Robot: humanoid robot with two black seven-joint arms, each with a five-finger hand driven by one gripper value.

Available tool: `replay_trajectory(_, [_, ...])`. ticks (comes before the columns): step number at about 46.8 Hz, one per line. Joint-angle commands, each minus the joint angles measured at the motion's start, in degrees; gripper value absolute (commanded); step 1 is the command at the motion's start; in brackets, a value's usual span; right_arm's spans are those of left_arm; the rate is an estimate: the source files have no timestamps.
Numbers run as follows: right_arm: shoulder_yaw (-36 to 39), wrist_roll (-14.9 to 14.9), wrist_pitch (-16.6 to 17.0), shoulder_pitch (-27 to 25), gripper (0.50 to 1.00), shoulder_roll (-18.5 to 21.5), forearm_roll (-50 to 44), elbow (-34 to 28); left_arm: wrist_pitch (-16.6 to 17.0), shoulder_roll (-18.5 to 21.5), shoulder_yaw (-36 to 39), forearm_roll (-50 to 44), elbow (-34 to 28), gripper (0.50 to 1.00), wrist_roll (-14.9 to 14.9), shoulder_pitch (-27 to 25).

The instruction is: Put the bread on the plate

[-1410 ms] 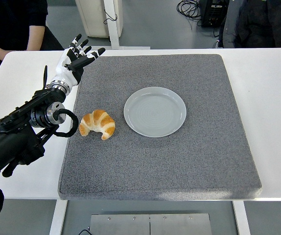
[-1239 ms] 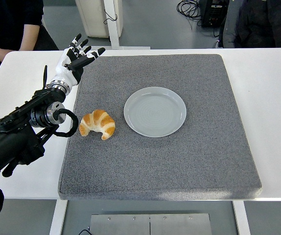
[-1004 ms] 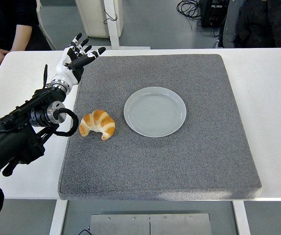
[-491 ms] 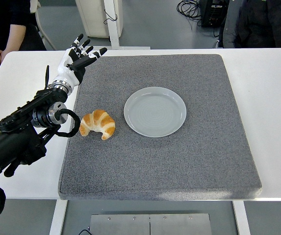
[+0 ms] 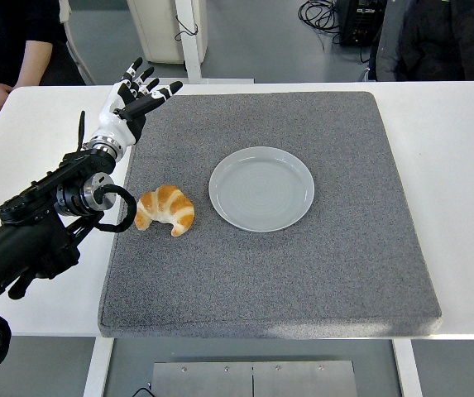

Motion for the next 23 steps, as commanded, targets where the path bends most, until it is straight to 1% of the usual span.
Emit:
replay_trajectory(1, [-0.04, 0.00, 0.00, 0.00, 1.000, 0.00, 0.00, 0.00, 0.00, -0.09, 0.08, 0.00, 0.00, 0.977, 0.00, 0.00])
replay_trajectory(12, [-0.04, 0.00, 0.00, 0.00, 1.000, 0.00, 0.00, 0.00, 0.09, -0.01, 0.09, 0.00, 0.09, 0.974, 0.44, -0.09])
replay_trajectory(23, [-0.04, 0.00, 0.00, 0.00, 1.000, 0.00, 0.00, 0.00, 0.09, -0.18, 0.00, 0.09, 0.00, 0.966, 0.79, -1.76])
